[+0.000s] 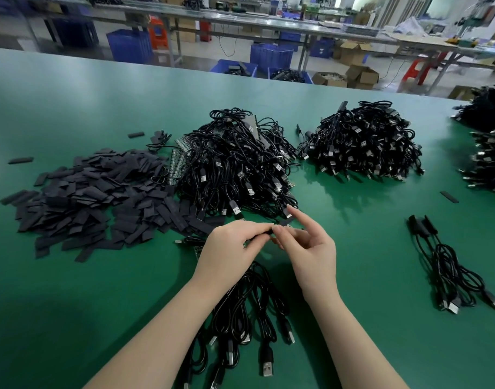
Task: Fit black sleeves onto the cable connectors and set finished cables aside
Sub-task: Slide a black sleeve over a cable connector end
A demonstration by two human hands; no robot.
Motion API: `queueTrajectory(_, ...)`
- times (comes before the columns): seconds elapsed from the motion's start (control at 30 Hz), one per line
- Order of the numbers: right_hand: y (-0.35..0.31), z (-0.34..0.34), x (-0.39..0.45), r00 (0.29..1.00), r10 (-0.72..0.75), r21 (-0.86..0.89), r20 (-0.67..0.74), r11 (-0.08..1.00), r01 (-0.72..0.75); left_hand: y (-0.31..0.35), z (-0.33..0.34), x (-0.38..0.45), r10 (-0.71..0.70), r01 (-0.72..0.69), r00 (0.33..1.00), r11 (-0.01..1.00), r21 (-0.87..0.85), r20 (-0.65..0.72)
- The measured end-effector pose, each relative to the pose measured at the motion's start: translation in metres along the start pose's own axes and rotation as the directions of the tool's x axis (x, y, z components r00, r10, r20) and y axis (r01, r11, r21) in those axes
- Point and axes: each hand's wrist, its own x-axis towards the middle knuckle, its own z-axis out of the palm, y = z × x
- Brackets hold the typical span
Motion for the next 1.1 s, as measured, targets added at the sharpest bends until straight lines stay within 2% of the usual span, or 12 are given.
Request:
queueTrajectory(0.3,0.002,-0.004,0.002,0.998,0.010,-0.209,0.060,0.978,0.002,-0.001,-0.004,0.000,-0.058,0.056,0.998,0.997,-0.047,-0.034)
queueTrajectory(0.57,0.002,0.002,-0.002,0.990,0.058,-0.158,0.126,0.987,-0.038,0.002,-0.003,-0.001,-0.102,0.100,0.994,0.994,-0.043,-0.037)
queueTrajectory(0.63,0.002,0.001,-0.001,0.993,0.072,-0.111,0.097,0.992,-0.061,0.001,-0.004,0.000,-0.126,0.125,0.992,0.991,-0.044,-0.002)
queueTrajectory(0.8,0.002,-0.004,0.003,0.983,0.177,0.098,-0.049,0.980,-0.172,-0.002,-0.004,0.002,-0.111,0.107,0.993,0.991,0.079,0.042)
queueTrajectory(0.97,0.002,0.001,-0.002,0.993,0.115,-0.056,0.007,0.992,-0.114,-0.002,-0.004,0.001,-0.058,0.056,0.998,0.997,0.043,0.032)
queueTrajectory(1.03,-0.001,0.004,-0.004,0.995,0.100,-0.040,-0.017,0.994,-0.100,-0.002,-0.003,0.001,-0.060,0.060,0.998,0.998,0.013,0.017)
queueTrajectory(1.1,-0.013,0.004,-0.002,0.992,0.102,0.054,-0.072,0.994,-0.098,-0.003,-0.004,0.002,-0.038,0.038,0.999,0.999,0.020,-0.025)
